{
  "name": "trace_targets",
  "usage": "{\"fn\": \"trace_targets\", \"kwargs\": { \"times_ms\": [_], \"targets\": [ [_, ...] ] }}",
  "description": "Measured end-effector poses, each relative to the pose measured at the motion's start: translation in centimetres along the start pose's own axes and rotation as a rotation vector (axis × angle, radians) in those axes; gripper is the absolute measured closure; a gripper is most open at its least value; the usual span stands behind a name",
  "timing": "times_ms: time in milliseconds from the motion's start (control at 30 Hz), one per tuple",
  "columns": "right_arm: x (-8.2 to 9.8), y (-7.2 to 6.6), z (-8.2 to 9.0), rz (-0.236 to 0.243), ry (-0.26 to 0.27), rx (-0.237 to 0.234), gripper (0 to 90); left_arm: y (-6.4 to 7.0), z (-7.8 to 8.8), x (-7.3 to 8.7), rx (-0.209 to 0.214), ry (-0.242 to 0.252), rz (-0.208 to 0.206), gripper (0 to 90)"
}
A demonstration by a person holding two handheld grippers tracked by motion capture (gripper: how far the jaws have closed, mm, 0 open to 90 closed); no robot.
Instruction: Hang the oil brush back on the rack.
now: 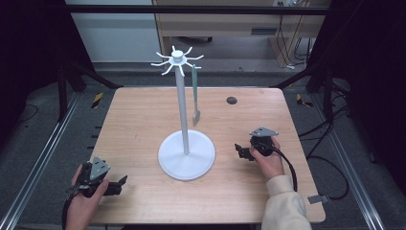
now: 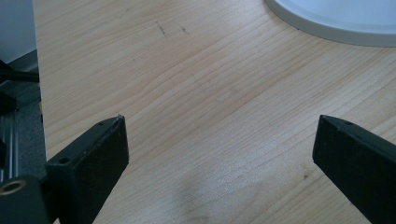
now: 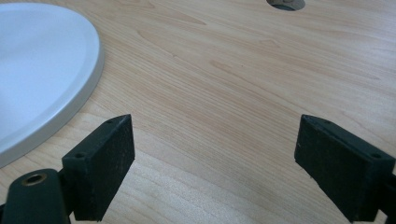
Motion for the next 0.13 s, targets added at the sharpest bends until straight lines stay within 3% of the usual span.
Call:
{"fn": "trace_targets", "kwargs": {
  "times_ms": [133],
  "targets": [
    [0.48, 0.32, -0.13, -0.005, -0.033, 0.013, 12.4, 0.03, 0.0, -0.05, 0.0, 0.002, -0.003, 3.2]
  ]
}}
Point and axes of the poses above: each handheld gripper's, and its own axes: z roughly backward along the jaws, x roughly out of its underside, y roughly to its right, the point moved 10 cm from there along -z, roughly forward along the jaws, and after that the axes turned 13 degrees about -z, right-handed, at the moved point
